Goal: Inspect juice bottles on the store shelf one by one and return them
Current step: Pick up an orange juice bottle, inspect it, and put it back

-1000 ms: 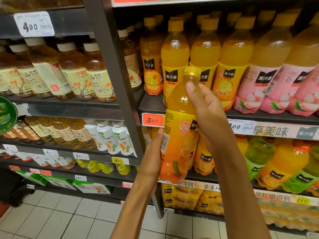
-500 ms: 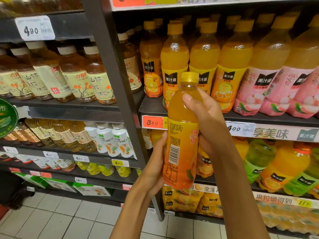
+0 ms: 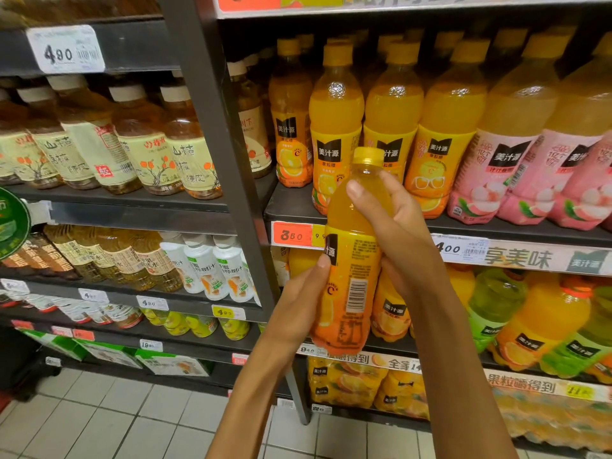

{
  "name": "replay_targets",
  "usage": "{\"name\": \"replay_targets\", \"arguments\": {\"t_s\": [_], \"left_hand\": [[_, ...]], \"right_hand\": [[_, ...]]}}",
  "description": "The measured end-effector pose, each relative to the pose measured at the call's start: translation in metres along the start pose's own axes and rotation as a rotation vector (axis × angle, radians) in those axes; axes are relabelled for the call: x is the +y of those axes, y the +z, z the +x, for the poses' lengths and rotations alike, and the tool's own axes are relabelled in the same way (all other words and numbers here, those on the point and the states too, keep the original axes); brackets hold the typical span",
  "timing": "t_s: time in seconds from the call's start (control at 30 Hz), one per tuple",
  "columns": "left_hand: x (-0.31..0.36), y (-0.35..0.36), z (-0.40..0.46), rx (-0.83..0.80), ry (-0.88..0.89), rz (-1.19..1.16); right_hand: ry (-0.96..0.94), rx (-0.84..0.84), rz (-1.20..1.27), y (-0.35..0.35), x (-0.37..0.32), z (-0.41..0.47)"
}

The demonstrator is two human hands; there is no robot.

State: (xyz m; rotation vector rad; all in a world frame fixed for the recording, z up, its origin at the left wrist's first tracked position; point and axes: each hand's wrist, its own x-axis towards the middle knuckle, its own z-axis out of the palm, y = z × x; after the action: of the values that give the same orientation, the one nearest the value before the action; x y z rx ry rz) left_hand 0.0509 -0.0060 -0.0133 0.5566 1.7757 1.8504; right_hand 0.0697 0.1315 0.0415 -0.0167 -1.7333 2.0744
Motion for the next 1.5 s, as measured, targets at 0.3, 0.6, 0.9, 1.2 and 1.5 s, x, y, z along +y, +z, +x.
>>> {"name": "replay_targets", "arguments": {"t_s": [0.3, 0.6, 0.9, 1.2, 1.5], "left_hand": [[-0.005, 0.009, -0.006, -0.052, -0.119, -0.242], [0.005, 0.010, -0.008, -0.111, -0.082, -0.180], [0.005, -0.003, -0.003, 0.006, -0.059, -0.077], [-0.005, 0.005, -0.006, -0.045, -0.198, -0.317], [0.002, 0.010, -0.002, 0.042, -0.121, -0.284]], "right_hand": [[0.021, -0.009, 0.165, -0.003, 0.001, -0.003], [0.034, -0.064, 0.280, -0.007, 0.003, 0.000], [0.085, -0.017, 0.107, -0.005, 0.005, 0.000], [0.112, -0.002, 0.241, -0.005, 0.009, 0.003], [0.102, -0.037, 0.107, -0.011, 0.005, 0.005]]}}
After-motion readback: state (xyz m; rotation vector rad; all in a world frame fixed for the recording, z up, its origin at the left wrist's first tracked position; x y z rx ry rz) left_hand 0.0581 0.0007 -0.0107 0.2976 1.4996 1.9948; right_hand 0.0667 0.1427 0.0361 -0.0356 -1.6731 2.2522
